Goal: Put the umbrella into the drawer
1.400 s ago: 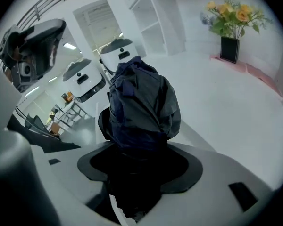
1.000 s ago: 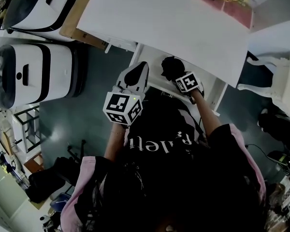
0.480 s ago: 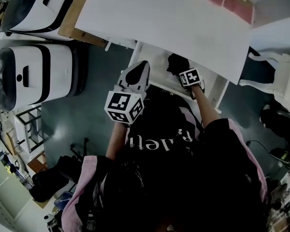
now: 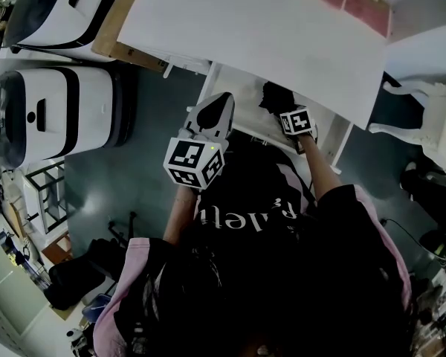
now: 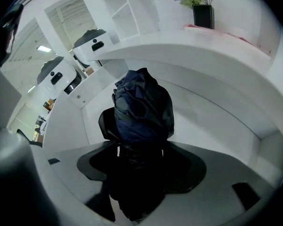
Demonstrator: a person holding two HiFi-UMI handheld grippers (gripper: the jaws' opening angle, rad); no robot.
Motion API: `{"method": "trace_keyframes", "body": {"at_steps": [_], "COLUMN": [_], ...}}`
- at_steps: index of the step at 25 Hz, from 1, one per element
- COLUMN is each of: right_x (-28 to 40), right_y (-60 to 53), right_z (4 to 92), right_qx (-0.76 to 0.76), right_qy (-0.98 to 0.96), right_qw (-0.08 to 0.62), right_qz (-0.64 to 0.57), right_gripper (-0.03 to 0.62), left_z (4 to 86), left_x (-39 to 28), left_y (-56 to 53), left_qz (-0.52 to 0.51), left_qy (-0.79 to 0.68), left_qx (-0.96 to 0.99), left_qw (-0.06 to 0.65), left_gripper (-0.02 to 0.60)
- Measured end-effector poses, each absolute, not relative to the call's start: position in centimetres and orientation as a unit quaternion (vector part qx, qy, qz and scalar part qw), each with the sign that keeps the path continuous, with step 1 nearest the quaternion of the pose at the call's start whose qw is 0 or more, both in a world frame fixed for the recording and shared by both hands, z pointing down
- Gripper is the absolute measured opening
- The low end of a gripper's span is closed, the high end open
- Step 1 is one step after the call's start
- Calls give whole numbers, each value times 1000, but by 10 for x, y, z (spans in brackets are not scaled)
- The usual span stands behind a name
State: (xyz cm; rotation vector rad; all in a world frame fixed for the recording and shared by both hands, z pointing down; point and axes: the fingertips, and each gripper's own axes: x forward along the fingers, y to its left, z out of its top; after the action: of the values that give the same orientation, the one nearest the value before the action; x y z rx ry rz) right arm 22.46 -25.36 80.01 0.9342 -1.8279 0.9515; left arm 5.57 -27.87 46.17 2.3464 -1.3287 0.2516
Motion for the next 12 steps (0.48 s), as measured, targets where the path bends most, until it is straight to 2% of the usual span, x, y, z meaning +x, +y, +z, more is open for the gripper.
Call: {"method": "trace_keyframes", "body": {"at_steps": [6,12], "right_x": [223,227], "right_y": [-252,-249], "right_z": [777,741], "right_qx": [376,389], "right_qy": [-751,-778], "right_qw": [425,376], "right_qz": [336,319], "right_gripper": [287,287], "left_z": [464,462], "left_x": [64,87], "left_y": [-276,-270], "left_qz": [94,101], "left_qy": [-467,-441], "left_qx": [852,865], "left_qw": [218,216], "left_gripper": [15,15]}}
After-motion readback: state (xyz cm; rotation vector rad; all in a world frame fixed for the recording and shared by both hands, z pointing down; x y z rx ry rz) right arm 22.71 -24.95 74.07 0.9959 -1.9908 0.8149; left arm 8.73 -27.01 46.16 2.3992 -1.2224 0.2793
